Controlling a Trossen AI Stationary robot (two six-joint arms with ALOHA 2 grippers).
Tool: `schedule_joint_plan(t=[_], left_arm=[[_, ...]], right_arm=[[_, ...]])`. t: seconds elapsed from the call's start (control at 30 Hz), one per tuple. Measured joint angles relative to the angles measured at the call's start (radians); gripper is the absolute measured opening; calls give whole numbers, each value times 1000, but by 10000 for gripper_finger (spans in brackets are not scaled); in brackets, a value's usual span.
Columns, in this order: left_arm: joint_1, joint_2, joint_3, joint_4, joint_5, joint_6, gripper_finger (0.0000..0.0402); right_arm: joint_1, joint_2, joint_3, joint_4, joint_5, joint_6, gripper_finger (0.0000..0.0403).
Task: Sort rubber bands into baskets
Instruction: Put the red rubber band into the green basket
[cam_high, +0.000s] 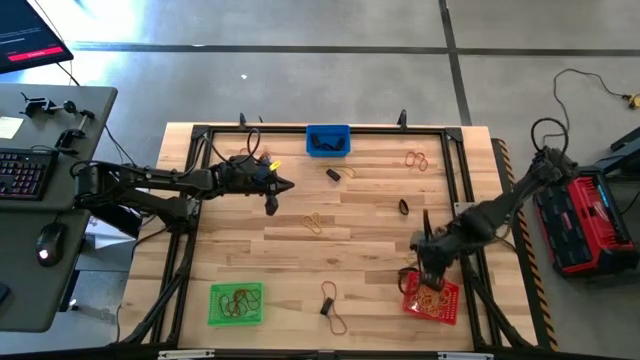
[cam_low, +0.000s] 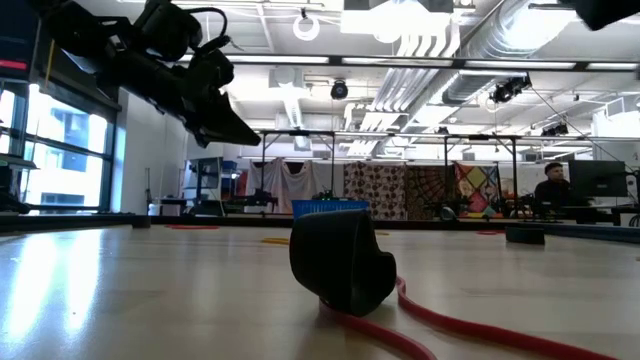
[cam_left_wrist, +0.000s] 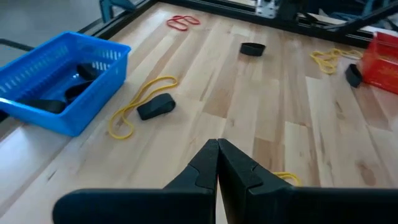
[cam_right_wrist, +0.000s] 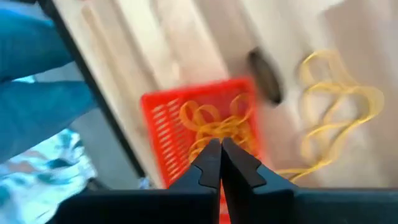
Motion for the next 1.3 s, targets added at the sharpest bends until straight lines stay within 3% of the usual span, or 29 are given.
schedule_joint_plan(t=[0.3,0.53,0.93,1.3], left_arm=[[13,0,0,-2,-36,-133,0],[18,0,0,-51,-36,-251,0],[123,0,45,-179,-24,-268,0],[238,0,146,-543,-19,-123,16]], right_arm=[[-258,-19,0,13,43,-354,0],[-486,-11,0,132,84,-491,0],[-714,97,0,511,128,-528,17],[-841,139,0,551,153,-500,99]])
